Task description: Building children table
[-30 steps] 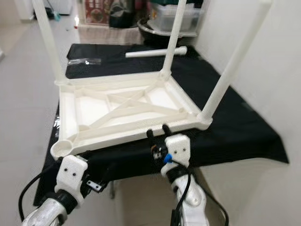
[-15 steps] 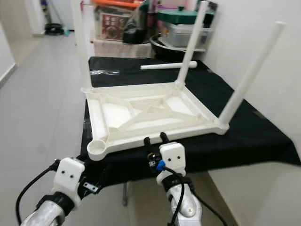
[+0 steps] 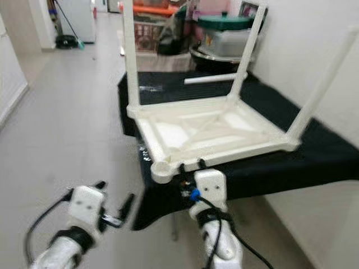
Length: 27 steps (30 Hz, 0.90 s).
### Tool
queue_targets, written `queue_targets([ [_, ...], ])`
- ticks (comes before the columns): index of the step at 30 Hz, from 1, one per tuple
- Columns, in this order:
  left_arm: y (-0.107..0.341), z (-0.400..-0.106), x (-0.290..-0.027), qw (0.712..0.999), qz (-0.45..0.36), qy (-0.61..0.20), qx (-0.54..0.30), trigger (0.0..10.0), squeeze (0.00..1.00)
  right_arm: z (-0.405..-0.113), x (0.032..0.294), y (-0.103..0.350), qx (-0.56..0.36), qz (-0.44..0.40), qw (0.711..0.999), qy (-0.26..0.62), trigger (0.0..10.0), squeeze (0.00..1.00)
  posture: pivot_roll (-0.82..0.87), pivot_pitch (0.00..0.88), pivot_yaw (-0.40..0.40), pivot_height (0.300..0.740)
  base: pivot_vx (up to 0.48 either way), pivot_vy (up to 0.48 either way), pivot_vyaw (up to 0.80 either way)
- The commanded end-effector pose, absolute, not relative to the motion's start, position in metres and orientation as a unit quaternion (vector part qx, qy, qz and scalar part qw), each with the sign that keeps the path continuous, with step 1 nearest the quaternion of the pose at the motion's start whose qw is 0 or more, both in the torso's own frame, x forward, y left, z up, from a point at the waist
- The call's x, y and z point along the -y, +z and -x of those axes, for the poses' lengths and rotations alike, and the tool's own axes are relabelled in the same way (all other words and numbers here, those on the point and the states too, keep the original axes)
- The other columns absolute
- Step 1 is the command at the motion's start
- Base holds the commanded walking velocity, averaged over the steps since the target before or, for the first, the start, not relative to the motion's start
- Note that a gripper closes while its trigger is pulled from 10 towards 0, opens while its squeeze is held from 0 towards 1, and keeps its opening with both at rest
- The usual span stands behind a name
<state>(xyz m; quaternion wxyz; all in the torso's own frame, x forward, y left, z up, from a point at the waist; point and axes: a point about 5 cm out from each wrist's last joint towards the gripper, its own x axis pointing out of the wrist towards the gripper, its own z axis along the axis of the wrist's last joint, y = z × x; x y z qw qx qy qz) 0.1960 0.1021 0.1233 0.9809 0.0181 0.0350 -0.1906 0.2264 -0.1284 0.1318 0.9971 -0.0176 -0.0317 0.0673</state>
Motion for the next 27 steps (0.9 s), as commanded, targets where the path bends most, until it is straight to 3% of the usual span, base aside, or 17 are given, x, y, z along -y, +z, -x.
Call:
queue_targets([
  [1, 0.1205, -0.1975, -0.1067, 0.982, -0.022, -0.185, -0.045, 10.0, 0.0, -0.2267, 0.121, 0.1339, 0.035, -0.018, 0.997, 0.063, 10.0, 0.0, 0.08, 0.035, -0.086, 0.74, 0.0, 0.48, 0.0],
  [17, 0.1208, -0.1992, -0.1051, 0.981, -0.022, -0.188, -0.045, 10.0, 0.0, -0.2284, 0.118, 0.1328, 0.026, -0.007, 0.997, 0.074, 10.0, 0.0, 0.08, 0.045, -0.089, 0.74, 0.0, 0.48, 0.0],
  [27, 0.1218, -0.2002, -0.1046, 0.981, -0.018, -0.187, -0.041, 10.0, 0.0, -0.2285, 0.1147, 0.1335, 0.025, 0.004, 0.995, 0.093, 10.0, 0.0, 0.08, 0.051, -0.092, 0.74, 0.095, 0.443, 0.73],
])
